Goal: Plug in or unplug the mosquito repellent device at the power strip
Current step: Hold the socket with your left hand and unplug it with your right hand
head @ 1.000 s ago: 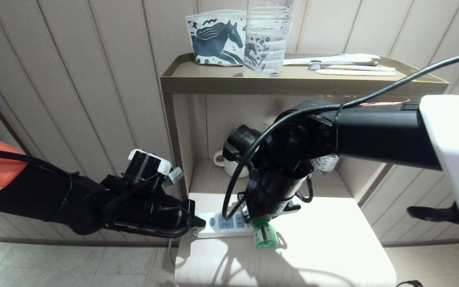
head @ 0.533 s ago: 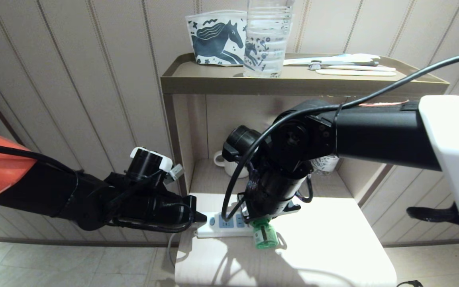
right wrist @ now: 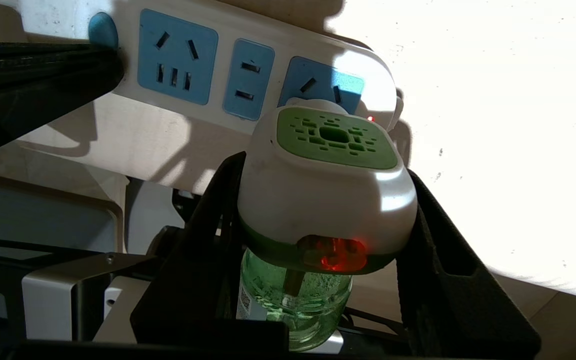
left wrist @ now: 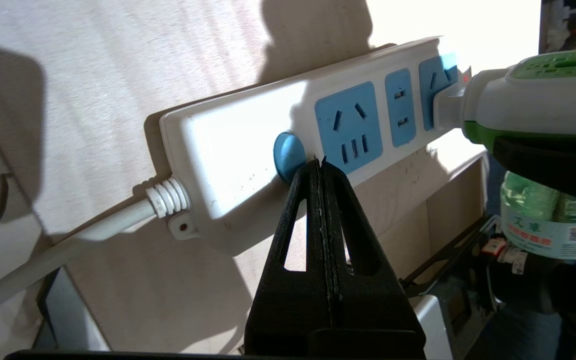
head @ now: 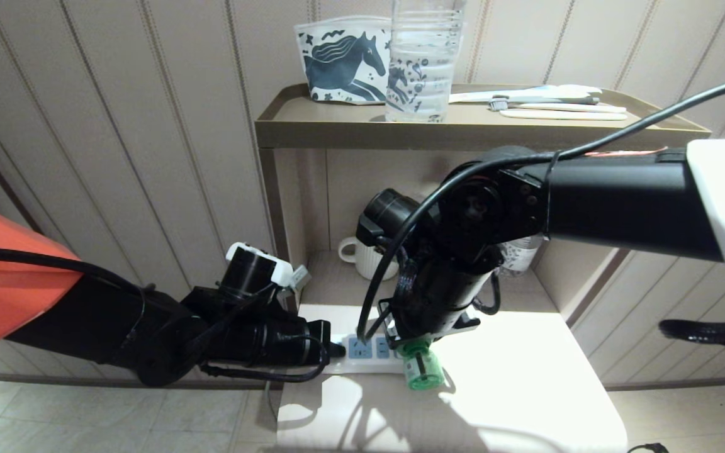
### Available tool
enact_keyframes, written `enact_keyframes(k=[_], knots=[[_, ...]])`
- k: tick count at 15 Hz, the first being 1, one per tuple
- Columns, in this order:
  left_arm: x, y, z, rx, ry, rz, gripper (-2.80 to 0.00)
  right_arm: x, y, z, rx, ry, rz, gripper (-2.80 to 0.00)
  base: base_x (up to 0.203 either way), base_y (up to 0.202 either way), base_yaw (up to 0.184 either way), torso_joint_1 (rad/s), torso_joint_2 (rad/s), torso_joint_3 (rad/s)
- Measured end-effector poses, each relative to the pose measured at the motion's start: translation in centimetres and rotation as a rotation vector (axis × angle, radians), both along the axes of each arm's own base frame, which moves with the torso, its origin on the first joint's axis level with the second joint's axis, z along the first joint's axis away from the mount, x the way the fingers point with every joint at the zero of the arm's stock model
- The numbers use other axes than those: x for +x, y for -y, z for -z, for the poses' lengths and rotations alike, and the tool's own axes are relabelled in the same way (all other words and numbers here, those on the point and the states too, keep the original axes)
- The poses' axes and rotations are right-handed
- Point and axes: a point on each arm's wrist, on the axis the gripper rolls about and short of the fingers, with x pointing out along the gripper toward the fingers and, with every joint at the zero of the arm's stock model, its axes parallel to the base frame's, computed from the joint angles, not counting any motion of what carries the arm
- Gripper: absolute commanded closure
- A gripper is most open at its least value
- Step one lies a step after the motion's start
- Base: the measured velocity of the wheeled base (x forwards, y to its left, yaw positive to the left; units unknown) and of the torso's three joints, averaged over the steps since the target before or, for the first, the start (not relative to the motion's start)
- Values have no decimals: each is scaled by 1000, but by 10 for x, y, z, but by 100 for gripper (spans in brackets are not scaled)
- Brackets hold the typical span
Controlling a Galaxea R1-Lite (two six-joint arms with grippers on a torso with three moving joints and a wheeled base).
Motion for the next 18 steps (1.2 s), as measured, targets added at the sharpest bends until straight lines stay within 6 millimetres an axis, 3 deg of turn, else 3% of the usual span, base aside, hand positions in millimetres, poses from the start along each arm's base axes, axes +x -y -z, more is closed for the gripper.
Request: enact_keyframes(k=[14, 18], knots=[[-2, 12, 9, 21, -5, 28, 0, -1, 2, -7, 10, 29, -27, 0, 0, 0, 0, 0, 0, 0], [-7, 11, -9, 4, 22, 28, 0, -3, 7, -14, 20, 42, -21, 0, 0, 0, 0, 0, 0, 0]])
